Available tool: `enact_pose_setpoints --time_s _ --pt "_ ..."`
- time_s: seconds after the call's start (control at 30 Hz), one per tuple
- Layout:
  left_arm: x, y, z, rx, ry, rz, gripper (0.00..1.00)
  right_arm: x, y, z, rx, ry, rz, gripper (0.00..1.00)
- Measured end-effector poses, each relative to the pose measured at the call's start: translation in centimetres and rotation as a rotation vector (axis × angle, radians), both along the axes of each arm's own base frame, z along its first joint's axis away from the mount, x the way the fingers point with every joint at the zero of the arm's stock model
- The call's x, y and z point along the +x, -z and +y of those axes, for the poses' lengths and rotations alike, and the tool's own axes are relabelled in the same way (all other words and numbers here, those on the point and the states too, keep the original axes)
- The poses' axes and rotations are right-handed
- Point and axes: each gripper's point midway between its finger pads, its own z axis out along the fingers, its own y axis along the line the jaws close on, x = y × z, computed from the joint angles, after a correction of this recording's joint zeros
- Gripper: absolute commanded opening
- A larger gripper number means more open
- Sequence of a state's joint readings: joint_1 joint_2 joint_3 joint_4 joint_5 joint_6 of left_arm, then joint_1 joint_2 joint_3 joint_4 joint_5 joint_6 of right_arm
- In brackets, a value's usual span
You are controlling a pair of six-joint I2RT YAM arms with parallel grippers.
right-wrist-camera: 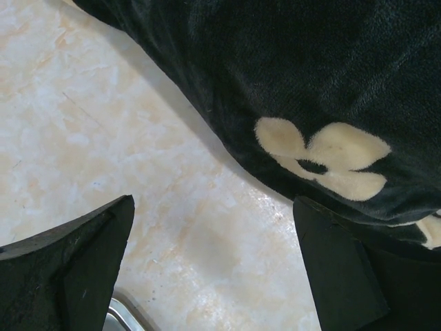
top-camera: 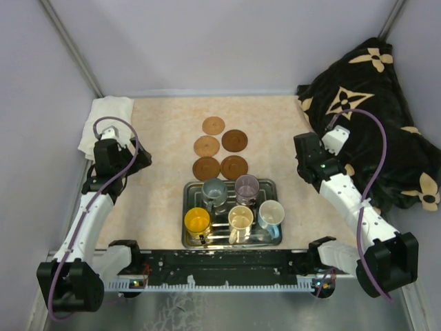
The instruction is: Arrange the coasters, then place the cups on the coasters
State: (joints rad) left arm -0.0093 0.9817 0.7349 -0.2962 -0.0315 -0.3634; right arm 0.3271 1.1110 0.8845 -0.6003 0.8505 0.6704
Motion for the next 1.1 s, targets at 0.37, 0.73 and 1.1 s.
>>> enact_pose_setpoints --time_s 0.37,0.73,1.1 --pt "0.0 0.0 -0.1 -0.004 0.005 0.000 1.00 0.5 -0.7 1.7 0.075 -0.066 0.011 0.99" --pt "0.1 0.4 -1.4 -0.060 0.053 0.016 0.99 0.4 -2.1 2.4 0.058 -0.217 -0.087 0.99" --pt "1.3 -0.9 -4.5 -0.104 0.170 -0.047 1.00 2.4 -0.5 4.8 0.069 -0.349 -0.016 0.99"
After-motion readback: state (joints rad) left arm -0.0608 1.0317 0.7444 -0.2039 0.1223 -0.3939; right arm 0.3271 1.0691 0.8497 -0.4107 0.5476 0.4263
